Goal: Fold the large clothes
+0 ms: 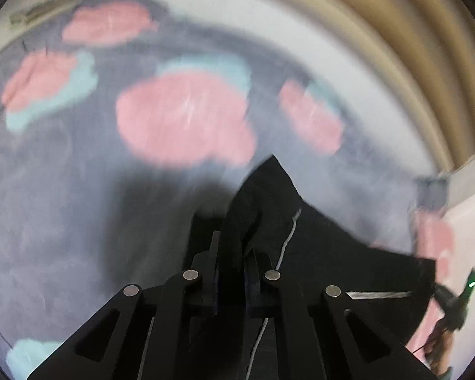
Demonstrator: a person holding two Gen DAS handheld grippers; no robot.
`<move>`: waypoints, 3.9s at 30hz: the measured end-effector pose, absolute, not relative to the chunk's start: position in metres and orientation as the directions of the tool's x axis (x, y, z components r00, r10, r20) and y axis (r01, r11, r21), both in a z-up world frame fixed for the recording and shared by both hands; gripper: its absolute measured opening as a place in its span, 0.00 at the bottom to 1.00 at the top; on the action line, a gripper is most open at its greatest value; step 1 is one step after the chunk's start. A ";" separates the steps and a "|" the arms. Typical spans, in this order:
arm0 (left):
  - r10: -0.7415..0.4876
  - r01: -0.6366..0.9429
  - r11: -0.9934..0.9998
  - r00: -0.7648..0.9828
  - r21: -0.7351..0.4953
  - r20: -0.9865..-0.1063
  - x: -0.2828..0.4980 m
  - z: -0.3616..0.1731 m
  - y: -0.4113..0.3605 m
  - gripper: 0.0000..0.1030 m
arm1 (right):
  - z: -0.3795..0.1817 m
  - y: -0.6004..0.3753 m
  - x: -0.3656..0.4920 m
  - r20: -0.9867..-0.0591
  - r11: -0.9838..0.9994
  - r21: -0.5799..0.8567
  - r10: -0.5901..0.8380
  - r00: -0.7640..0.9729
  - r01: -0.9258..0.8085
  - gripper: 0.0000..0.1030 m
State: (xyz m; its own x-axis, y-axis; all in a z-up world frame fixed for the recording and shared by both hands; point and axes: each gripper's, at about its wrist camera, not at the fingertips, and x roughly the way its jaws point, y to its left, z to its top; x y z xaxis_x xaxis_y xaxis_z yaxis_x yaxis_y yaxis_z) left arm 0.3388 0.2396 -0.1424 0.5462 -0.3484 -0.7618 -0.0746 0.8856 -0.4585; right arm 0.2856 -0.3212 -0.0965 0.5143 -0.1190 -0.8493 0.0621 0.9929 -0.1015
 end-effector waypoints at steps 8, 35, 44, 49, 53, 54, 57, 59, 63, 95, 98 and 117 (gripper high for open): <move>-0.272 -0.161 0.901 0.516 -0.404 -0.812 0.386 -0.180 0.238 0.11 | -0.160 -0.329 0.360 -0.904 0.986 -0.084 -0.135 0.405 0.141 0.13; -0.512 0.223 0.858 0.440 -0.463 -0.738 0.254 -0.133 0.106 0.57 | -0.109 -0.204 0.268 -0.887 0.974 0.224 0.222 0.404 -0.041 0.50; -0.501 0.096 0.862 0.305 -0.497 -0.810 0.266 -0.246 0.075 0.57 | -0.206 -0.153 0.265 -0.924 0.989 0.062 0.107 0.367 -0.133 0.59; -0.375 0.176 0.926 0.329 -0.334 -0.867 0.261 -0.235 0.052 0.57 | -0.204 -0.164 0.271 -0.928 0.987 0.130 0.156 0.339 -0.097 0.59; -0.405 0.179 0.914 0.351 -0.364 -0.844 0.264 -0.202 0.058 0.58 | -0.163 -0.184 0.285 -0.892 0.969 0.235 0.248 0.377 -0.081 0.59; -0.408 0.186 0.913 0.384 -0.363 -0.828 0.268 -0.189 0.060 0.58 | -0.153 -0.188 0.292 -0.881 0.970 0.235 0.241 0.408 -0.067 0.59; -0.305 0.082 0.951 0.401 -0.298 -0.864 0.299 -0.175 0.066 0.58 | -0.151 -0.195 0.328 -0.887 0.982 0.187 0.172 0.429 -0.005 0.59; -0.281 -0.012 0.954 0.314 -0.299 -0.907 0.326 -0.196 0.073 0.58 | -0.179 -0.191 0.350 -0.923 0.979 0.202 0.193 0.332 -0.006 0.59; -0.279 -0.020 0.956 0.255 -0.294 -0.926 0.349 -0.238 0.071 0.58 | -0.224 -0.192 0.369 -0.950 0.976 0.217 0.204 0.235 0.028 0.60; -0.393 0.076 0.919 0.282 -0.388 -0.875 0.229 -0.213 0.123 0.60 | -0.185 -0.182 0.202 -0.927 0.956 0.291 0.270 0.261 0.047 0.65; -0.435 0.086 0.899 0.293 -0.430 -0.851 0.217 -0.195 0.143 0.60 | -0.171 -0.206 0.182 -0.919 0.942 0.323 0.290 0.268 0.090 0.66; -0.456 -0.095 0.852 0.350 -0.515 -0.818 0.310 -0.208 0.259 0.65 | -0.161 -0.351 0.234 -0.902 0.927 0.288 0.179 0.394 0.238 0.73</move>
State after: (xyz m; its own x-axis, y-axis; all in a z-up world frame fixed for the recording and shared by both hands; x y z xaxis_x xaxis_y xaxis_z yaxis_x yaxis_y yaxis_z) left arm 0.3100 0.2591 -0.2084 0.3504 -0.4556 -0.8183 -0.0948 0.8520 -0.5149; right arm 0.2344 -0.3509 -0.1610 0.3938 0.1793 -0.9015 0.2380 0.9274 0.2885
